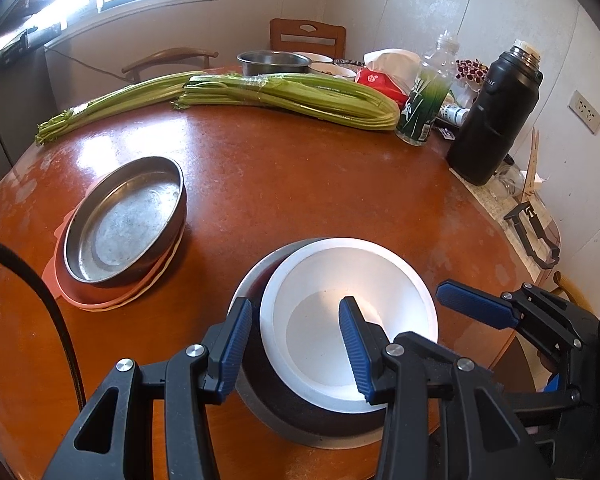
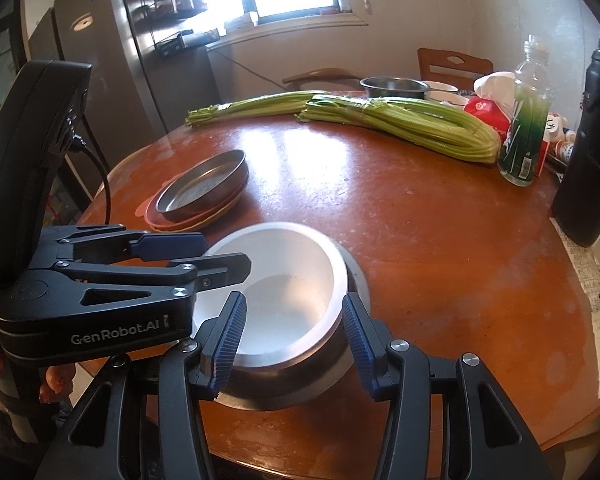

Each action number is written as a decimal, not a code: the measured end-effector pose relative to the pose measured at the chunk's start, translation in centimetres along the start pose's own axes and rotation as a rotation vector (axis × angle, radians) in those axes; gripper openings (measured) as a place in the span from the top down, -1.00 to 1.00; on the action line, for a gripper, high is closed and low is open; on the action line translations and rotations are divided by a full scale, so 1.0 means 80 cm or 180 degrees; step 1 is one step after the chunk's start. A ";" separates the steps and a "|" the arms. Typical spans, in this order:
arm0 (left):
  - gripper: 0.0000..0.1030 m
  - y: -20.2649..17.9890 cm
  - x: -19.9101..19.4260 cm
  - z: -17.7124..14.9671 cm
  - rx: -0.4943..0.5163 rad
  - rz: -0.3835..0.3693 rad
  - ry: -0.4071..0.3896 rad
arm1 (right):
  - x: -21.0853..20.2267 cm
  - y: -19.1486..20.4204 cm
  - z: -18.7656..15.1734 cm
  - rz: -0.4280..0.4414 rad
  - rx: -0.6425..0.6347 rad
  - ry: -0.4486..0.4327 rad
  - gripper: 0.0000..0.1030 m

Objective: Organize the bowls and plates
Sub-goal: 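Lower the second paper bowl into the first and open the left gripper, then close the left gripper on the steel bowl rim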

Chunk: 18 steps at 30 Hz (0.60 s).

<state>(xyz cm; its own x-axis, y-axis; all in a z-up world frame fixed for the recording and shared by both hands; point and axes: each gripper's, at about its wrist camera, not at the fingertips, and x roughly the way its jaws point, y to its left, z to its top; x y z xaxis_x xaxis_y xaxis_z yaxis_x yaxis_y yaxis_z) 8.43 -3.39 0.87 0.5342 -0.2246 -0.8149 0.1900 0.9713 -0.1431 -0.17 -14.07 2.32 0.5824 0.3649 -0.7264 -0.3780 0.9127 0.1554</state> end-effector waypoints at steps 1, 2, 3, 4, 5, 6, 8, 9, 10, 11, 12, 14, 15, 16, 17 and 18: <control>0.12 0.001 -0.002 0.000 -0.0005 0.0003 -0.0010 | -0.001 0.000 0.001 0.0000 0.0002 -0.0010 -0.02; 0.12 0.001 -0.003 0.000 -0.0006 0.0009 -0.0019 | -0.002 -0.001 0.002 -0.0001 0.0010 -0.0017 -0.02; 0.12 0.002 -0.005 0.000 -0.0005 0.0015 -0.0031 | -0.003 -0.002 0.002 -0.0003 0.0017 -0.0025 -0.02; 0.12 0.003 -0.006 -0.001 -0.0012 0.0022 -0.0042 | -0.004 -0.002 0.002 -0.0005 0.0018 -0.0028 -0.02; 0.12 0.004 -0.008 -0.001 -0.0019 0.0028 -0.0049 | -0.004 -0.002 0.003 -0.0014 0.0019 -0.0027 -0.02; 0.12 0.005 -0.009 -0.001 -0.0024 0.0036 -0.0061 | -0.005 -0.003 0.004 -0.0024 0.0020 -0.0032 -0.02; 0.11 0.007 -0.013 -0.002 -0.0031 0.0065 -0.0092 | -0.009 -0.004 0.006 -0.0038 0.0028 -0.0064 -0.02; 0.11 0.008 -0.014 -0.002 -0.0029 0.0075 -0.0095 | -0.010 -0.005 0.007 -0.0042 0.0036 -0.0078 -0.02; 0.11 0.010 -0.016 -0.003 -0.0031 0.0071 -0.0092 | -0.011 -0.006 0.010 -0.0046 0.0034 -0.0084 -0.02; 0.11 0.009 -0.016 -0.003 -0.0033 0.0059 -0.0093 | -0.013 -0.008 0.014 -0.0059 0.0023 -0.0092 -0.02; 0.11 0.011 -0.018 -0.004 -0.0036 0.0057 -0.0100 | -0.014 -0.008 0.016 -0.0076 0.0017 -0.0105 -0.02; 0.11 0.013 -0.021 -0.005 -0.0043 0.0100 -0.0118 | -0.019 -0.011 0.024 -0.0117 0.0019 -0.0165 -0.02; 0.11 0.014 -0.022 -0.006 -0.0045 0.0112 -0.0128 | -0.020 -0.013 0.026 -0.0119 0.0027 -0.0180 -0.03; 0.11 0.016 -0.023 -0.006 -0.0056 0.0123 -0.0131 | -0.020 -0.014 0.028 -0.0122 0.0034 -0.0188 -0.03; 0.11 0.018 -0.024 -0.007 -0.0065 0.0140 -0.0133 | -0.020 -0.015 0.031 -0.0128 0.0041 -0.0196 -0.05; 0.11 0.020 -0.024 -0.008 -0.0062 0.0157 -0.0140 | -0.020 -0.016 0.033 -0.0136 0.0036 -0.0203 -0.05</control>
<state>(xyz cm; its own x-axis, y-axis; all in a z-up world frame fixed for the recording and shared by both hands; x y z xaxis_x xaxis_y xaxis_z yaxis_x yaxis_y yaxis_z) 7.22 -1.34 1.87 0.5783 -0.1793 -0.7959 0.1467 0.9825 -0.1147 1.25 -15.35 5.07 0.6425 0.3363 -0.6885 -0.3440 0.9295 0.1330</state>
